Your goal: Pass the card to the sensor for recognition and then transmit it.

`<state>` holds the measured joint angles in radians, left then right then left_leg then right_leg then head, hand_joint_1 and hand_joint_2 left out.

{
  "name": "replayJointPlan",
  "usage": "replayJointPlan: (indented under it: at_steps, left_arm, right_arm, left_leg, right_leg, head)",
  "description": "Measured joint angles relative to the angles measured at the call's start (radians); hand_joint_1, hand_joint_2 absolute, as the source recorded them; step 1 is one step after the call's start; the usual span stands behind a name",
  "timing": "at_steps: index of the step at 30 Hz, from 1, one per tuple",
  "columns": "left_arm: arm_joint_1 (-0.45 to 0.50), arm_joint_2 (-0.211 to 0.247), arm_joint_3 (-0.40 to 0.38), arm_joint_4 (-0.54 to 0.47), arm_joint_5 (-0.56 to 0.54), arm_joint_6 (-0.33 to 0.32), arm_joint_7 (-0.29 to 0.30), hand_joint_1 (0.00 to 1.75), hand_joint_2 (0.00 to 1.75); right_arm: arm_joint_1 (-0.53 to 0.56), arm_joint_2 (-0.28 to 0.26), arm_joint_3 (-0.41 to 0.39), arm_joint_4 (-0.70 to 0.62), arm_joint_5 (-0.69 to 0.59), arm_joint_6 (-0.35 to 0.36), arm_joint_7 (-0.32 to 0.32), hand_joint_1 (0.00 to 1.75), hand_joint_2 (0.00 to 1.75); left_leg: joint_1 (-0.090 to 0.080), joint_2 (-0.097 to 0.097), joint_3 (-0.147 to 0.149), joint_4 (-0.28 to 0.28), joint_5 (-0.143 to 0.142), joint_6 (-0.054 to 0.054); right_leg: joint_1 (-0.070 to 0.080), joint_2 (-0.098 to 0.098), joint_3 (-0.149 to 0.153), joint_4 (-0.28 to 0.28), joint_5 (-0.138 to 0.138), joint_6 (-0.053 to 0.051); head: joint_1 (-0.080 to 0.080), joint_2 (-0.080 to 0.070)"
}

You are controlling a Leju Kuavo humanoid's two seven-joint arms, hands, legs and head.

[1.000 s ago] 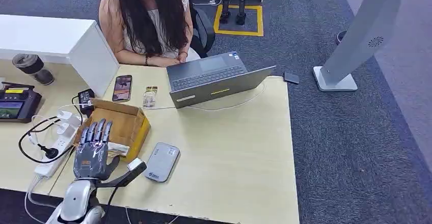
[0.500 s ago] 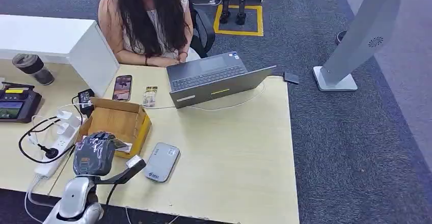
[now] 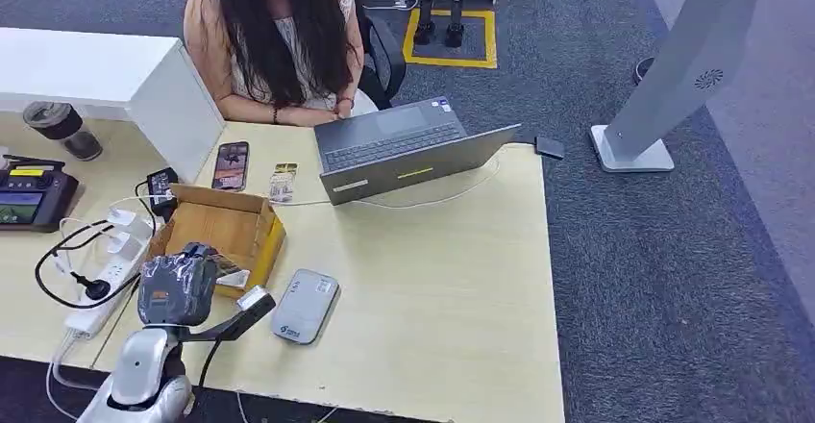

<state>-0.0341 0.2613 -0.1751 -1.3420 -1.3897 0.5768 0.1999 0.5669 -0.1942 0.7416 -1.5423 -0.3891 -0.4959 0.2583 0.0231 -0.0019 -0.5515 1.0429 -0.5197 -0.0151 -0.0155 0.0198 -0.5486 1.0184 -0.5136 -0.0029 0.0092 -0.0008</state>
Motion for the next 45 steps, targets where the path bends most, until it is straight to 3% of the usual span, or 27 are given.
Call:
replayJointPlan:
  at_steps: [27,31,34,36,45]
  left_arm:
    - [-0.007,-0.001,0.000,0.006,0.003,0.007,0.003,1.75,1.75]
    - [-0.117,-0.025,-0.009,0.006,-0.033,0.066,-0.069,1.75,1.75]
    - [-0.254,-0.056,-0.038,0.033,-0.043,0.006,-0.047,1.75,1.75]
    - [-0.313,-0.064,-0.052,0.048,-0.038,0.005,-0.039,1.75,1.75]
    - [-0.371,-0.076,-0.083,0.081,-0.029,0.019,-0.033,1.75,1.75]
  right_arm:
    - [0.001,0.000,0.000,-0.002,0.018,0.000,0.018,0.00,0.00]
    - [-0.009,-0.001,0.007,0.008,-0.014,0.000,-0.005,0.00,0.00]
    - [-0.030,-0.001,0.018,0.030,-0.056,0.000,-0.034,0.00,0.00]
    - [-0.039,-0.001,0.023,0.042,-0.072,0.000,-0.047,0.00,0.00]
    - [-0.052,-0.004,0.034,0.063,-0.078,0.000,-0.055,0.00,0.00]
  left_leg:
    - [0.000,0.000,0.001,0.000,0.000,0.000]
    - [0.000,-0.008,-0.003,0.002,0.004,0.001]
    - [0.000,-0.010,-0.004,0.002,0.006,0.001]
    - [0.000,-0.007,-0.004,0.002,0.006,0.001]
    - [0.000,-0.004,-0.004,0.002,0.006,0.001]
  right_leg:
    - [0.000,0.000,-0.003,0.000,0.000,0.000]
    - [0.000,-0.008,-0.003,0.000,0.000,0.001]
    - [0.000,-0.010,0.000,0.000,0.003,0.002]
    - [0.000,-0.006,0.000,0.000,0.005,0.001]
    - [0.000,-0.003,-0.003,0.000,0.005,0.001]
  head:
    - [0.000,0.000]
    - [0.000,0.000]
    - [0.002,0.000]
    - [0.001,0.000]
    - [0.001,0.000]
